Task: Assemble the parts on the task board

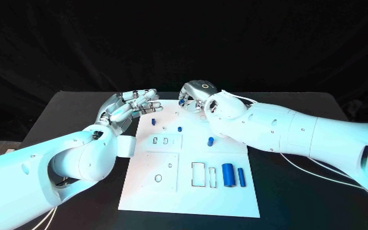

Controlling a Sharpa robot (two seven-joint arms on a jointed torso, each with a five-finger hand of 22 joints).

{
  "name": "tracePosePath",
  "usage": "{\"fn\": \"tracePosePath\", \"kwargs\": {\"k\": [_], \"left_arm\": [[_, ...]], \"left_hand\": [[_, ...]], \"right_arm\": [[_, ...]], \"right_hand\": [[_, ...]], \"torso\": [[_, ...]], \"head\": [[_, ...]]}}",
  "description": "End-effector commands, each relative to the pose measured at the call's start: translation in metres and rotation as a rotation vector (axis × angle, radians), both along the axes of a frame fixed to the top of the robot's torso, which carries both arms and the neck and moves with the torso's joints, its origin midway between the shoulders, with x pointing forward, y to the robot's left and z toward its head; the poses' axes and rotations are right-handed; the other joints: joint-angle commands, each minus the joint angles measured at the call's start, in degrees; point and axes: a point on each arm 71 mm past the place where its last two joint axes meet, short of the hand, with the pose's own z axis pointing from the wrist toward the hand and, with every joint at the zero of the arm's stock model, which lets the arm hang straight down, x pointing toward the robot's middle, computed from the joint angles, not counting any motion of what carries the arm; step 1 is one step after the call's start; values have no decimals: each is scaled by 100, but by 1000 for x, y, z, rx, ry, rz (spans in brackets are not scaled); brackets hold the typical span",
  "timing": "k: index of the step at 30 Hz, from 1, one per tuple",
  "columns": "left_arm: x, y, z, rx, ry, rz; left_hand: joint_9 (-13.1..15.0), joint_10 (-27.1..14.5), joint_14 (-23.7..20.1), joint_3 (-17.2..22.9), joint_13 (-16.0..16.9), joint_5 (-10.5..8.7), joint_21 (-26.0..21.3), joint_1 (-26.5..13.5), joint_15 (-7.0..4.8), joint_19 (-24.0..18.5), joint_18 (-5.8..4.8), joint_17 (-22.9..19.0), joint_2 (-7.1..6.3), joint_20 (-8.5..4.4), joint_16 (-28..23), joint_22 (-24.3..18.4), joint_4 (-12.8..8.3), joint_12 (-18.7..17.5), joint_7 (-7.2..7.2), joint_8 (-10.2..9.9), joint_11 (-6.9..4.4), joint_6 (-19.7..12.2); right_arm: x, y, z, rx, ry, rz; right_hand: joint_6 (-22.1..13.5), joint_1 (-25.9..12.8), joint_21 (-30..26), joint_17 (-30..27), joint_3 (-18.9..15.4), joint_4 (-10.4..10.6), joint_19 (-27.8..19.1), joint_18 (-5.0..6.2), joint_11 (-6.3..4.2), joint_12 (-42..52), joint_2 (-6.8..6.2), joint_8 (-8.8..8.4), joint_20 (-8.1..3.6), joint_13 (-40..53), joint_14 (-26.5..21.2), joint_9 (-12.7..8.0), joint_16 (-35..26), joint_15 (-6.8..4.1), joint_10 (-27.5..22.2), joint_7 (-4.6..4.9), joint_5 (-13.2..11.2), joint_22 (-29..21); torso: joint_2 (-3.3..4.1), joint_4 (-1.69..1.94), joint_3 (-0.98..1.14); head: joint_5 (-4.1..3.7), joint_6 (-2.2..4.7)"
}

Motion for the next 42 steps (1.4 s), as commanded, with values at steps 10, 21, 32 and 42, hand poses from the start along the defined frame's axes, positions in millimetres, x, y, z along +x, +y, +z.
{"fn": "tracePosePath", "kwargs": {"k": [10, 21, 32, 42], "left_arm": [[0, -1, 1, -7, -7, -15], [1, -1, 1, -6, -5, -16], [0, -1, 1, -6, -3, -18], [1, 0, 1, -4, -3, -13]], "left_hand": [[-7, 8, -8, 4, -8, 21, -28, -13, 50, -19, 23, -10, -2, 6, -18, -5, -33, -35, 46, -20, 33, -6], [-7, 8, -8, 6, -7, 21, -30, -14, 52, -21, 23, -10, -1, 7, -25, -8, -35, -40, 48, -25, 35, -6], [-7, 7, -8, 6, -7, 21, -31, -17, 53, -22, 23, -10, -2, 8, -29, -9, -35, -44, 50, -28, 36, -7], [-7, 7, -8, 6, -7, 21, -31, -17, 53, -22, 23, -10, -2, 8, -29, -9, -35, -44, 50, -28, 36, -7]], "right_arm": [[-6, 0, -4, -3, 3, 18], [-5, -1, -5, -18, 22, 12], [-2, 1, -6, -27, 29, 1], [-5, -2, -4, -10, 8, 4]], "right_hand": [[54, -20, 11, 15, 16, 1, 22, -97, 33, -25, -47, -9, 12, 2, 262, 8, 46, -9, -17, 0, -32, 11], [48, -43, 11, 11, 7, 12, 21, -97, 37, -36, -71, -19, 16, 0, 258, 14, 50, -6, -18, 2, -41, 13], [-345, -153, -147, -130, -16, 82, -86, -55, 152, -230, -222, -194, 83, -58, 208, -41, -10, 89, -306, 131, -149, -202], [-737, -205, -265, -221, -107, 104, -156, -21, 180, -294, -360, -189, 131, -58, 176, -118, -47, 115, -473, 63, -181, -345]], "torso": [[11, 13, -1], [20, 23, -8], [20, 22, -9], [9, 8, -4]], "head": [[-48, 38], [-33, 38], [-26, 8], [-15, 13]]}}
